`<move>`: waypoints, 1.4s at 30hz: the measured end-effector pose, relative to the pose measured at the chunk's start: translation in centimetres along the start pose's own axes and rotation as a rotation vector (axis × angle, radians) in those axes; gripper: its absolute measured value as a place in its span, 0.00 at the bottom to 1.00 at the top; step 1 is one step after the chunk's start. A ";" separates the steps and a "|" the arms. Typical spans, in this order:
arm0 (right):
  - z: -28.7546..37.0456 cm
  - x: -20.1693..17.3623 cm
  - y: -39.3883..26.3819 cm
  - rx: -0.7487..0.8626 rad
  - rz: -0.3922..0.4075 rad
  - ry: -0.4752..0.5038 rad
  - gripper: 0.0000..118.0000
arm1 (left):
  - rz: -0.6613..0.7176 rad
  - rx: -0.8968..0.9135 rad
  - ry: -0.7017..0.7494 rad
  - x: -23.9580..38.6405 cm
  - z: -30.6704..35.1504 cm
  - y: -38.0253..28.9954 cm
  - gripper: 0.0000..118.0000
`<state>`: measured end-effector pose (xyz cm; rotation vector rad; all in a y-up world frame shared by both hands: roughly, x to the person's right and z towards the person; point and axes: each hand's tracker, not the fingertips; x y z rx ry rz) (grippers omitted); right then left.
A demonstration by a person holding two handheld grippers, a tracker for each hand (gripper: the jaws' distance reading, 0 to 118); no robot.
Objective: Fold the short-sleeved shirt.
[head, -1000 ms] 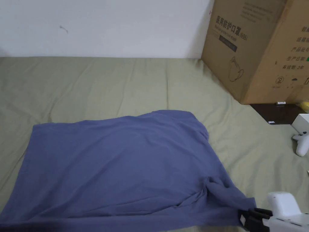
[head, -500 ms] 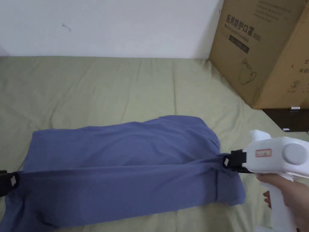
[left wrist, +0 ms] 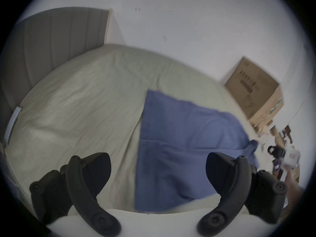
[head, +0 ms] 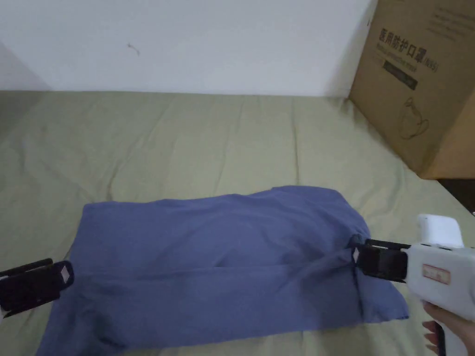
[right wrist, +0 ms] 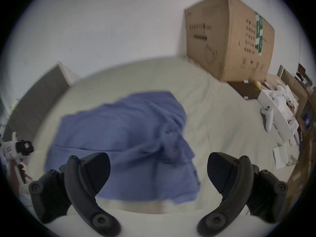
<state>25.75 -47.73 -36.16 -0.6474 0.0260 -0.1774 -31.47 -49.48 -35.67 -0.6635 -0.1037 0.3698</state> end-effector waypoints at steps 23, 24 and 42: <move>11.6 -6.0 -6.1 0.153 -0.011 0.209 0.00 | -0.068 -0.297 0.202 -2.3 -5.0 -4.3 0.94; 11.7 -5.8 -6.0 0.152 -0.010 0.209 0.00 | -0.088 -0.314 0.220 -2.1 -5.5 -4.5 0.94; 4.4 3.2 -1.6 -0.025 -0.155 0.104 0.33 | -0.335 -0.242 0.153 1.6 -2.6 -2.7 0.05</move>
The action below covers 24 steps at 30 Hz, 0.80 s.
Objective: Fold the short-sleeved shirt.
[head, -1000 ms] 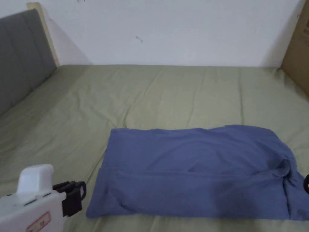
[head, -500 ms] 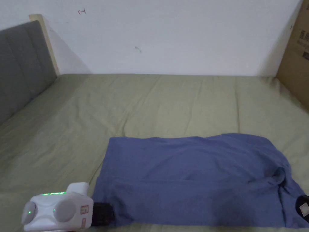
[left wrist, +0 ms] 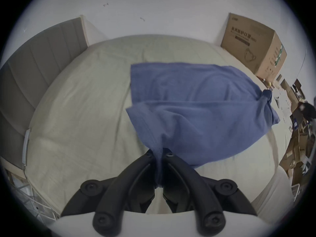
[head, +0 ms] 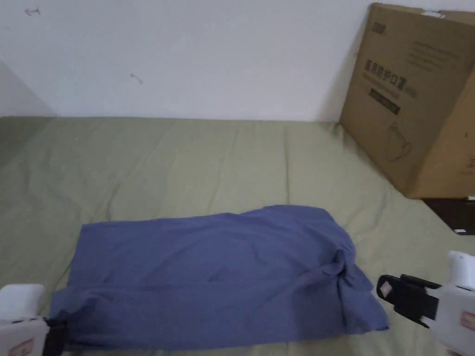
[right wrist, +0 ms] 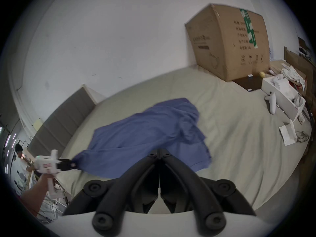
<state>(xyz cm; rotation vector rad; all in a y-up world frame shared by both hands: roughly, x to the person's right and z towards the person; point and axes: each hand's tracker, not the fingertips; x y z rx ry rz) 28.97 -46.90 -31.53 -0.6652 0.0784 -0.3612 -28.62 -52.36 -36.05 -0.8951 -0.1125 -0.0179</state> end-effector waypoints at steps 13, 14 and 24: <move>-12.8 8.9 0.5 -0.409 -0.311 -0.117 0.96 | 0.029 -0.059 -0.022 1.4 -0.1 0.4 0.05; -12.6 8.4 0.4 -0.390 -0.302 -0.113 0.74 | 0.033 -0.067 -0.024 1.5 -0.2 0.3 0.05; -7.3 6.5 1.6 -0.372 -0.155 -0.060 0.01 | 0.054 -0.092 -0.041 0.1 1.1 0.6 0.05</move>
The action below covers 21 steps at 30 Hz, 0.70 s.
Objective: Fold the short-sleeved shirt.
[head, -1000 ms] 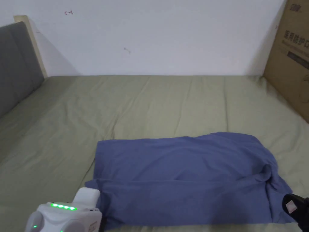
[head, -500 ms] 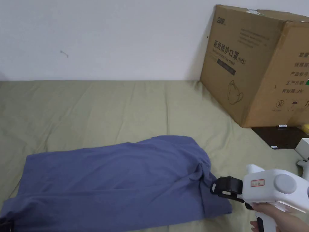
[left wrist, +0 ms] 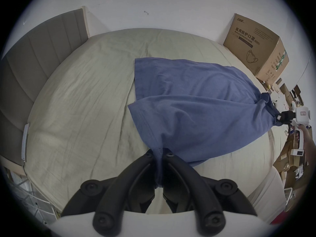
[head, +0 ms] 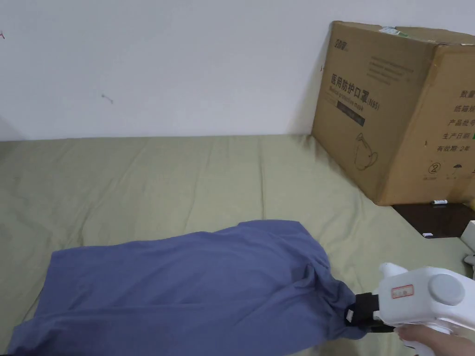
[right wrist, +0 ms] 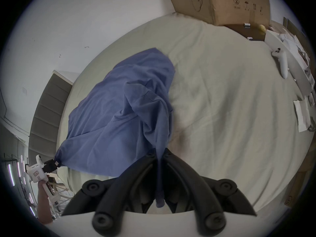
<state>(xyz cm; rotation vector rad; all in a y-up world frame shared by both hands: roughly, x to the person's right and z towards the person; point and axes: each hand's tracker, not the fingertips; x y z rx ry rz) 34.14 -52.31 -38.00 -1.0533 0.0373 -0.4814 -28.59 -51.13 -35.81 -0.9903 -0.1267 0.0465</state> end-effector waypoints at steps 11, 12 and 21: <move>6.4 3.5 -9.9 -0.078 -0.033 0.046 0.03 | -0.016 -0.129 -0.097 -2.3 4.9 -7.4 0.06; 5.6 3.7 -10.7 -0.072 -0.022 0.027 0.05 | -0.001 -0.137 -0.109 -2.3 4.6 -8.2 0.08; 6.3 0.8 -12.2 0.111 0.099 -0.031 0.96 | 0.101 0.040 -0.034 -2.4 6.4 -9.2 0.94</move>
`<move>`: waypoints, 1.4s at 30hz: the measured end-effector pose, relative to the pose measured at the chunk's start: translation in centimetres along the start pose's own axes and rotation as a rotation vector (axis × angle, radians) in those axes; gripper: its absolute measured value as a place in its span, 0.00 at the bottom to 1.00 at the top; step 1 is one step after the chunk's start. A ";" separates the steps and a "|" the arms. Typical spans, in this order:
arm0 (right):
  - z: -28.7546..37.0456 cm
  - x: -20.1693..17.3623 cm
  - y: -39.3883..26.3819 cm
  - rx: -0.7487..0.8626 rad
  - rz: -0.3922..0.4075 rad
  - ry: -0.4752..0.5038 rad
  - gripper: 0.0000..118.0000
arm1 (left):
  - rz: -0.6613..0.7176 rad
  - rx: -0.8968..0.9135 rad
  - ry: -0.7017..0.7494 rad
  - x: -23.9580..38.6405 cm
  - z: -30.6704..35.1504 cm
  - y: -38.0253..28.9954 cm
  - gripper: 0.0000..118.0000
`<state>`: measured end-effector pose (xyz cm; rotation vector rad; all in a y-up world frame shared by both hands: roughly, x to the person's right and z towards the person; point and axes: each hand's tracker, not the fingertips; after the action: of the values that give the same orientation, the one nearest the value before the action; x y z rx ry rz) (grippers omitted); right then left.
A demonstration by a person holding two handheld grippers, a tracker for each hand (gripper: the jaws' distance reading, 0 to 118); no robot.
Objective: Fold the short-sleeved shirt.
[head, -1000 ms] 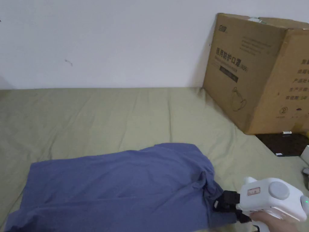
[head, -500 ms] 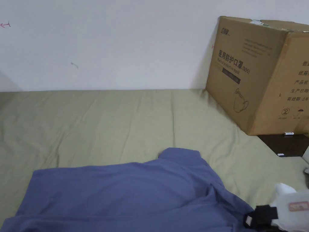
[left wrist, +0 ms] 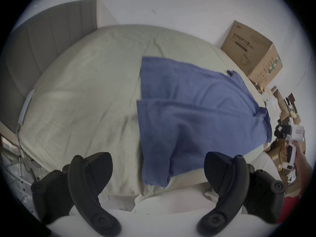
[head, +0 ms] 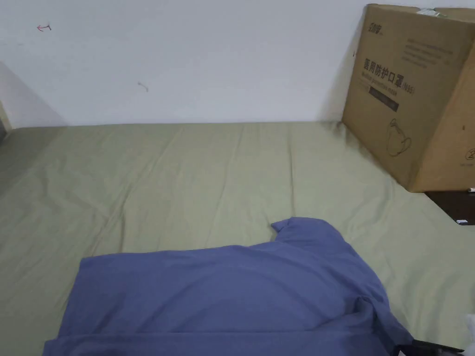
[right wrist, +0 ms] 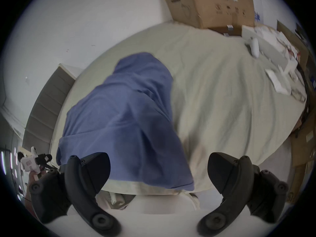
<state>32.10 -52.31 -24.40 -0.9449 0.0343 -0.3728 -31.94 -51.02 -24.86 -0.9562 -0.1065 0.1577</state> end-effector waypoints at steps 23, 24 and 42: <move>3.7 -17.4 4.8 0.449 0.328 0.133 0.00 | 0.002 0.051 -0.132 -2.5 -11.4 20.5 0.27; 3.1 -17.4 4.9 0.425 0.327 0.131 0.00 | -0.010 0.023 -0.093 -2.7 -13.4 21.1 0.60; -3.6 -17.1 8.5 0.248 0.227 0.129 0.00 | -0.275 0.031 -0.082 -1.2 -19.9 18.7 0.00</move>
<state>17.94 -45.06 -35.52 -0.6623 0.2076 -0.2207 -31.57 -56.60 -51.59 -0.8952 -0.3085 -0.0548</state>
